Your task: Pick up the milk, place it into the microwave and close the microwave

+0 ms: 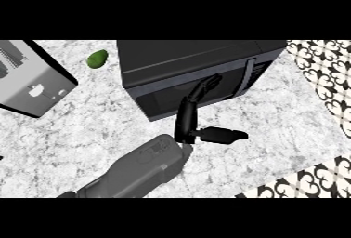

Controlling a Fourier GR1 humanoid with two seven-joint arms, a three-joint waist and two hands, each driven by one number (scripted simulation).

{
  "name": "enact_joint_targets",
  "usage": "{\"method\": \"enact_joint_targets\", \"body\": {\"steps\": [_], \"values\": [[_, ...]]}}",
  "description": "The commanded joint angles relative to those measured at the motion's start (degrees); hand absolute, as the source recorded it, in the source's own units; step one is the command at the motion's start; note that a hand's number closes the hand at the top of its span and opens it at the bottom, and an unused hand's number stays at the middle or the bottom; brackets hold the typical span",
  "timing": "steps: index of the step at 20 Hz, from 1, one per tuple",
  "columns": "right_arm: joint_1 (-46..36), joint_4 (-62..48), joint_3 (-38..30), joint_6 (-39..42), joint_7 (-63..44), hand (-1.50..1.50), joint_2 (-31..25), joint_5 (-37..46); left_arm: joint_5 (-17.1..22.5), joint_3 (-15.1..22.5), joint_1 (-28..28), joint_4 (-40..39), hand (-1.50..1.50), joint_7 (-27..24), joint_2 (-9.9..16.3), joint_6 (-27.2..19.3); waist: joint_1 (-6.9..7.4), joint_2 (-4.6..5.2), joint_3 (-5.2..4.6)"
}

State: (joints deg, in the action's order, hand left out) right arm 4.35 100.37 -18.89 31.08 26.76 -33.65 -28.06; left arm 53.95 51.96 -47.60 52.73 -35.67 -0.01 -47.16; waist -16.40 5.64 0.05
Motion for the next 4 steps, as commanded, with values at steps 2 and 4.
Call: {"method": "enact_joint_targets", "body": {"steps": [2,4], "values": [[-1.5,-3.0,-0.3,2.2,-1.2,-1.50,-1.4,-3.6,2.4,-2.9,-3.3,-4.4,-1.50,0.1,0.0,-0.4,-0.58,0.43,-0.05],[-2.4,-3.7,-0.6,2.8,-1.4,-1.50,-2.2,-4.5,3.0,-2.7,-3.7,-4.6,-1.50,-0.1,0.0,-0.3,-0.71,0.39,-0.05]]}}
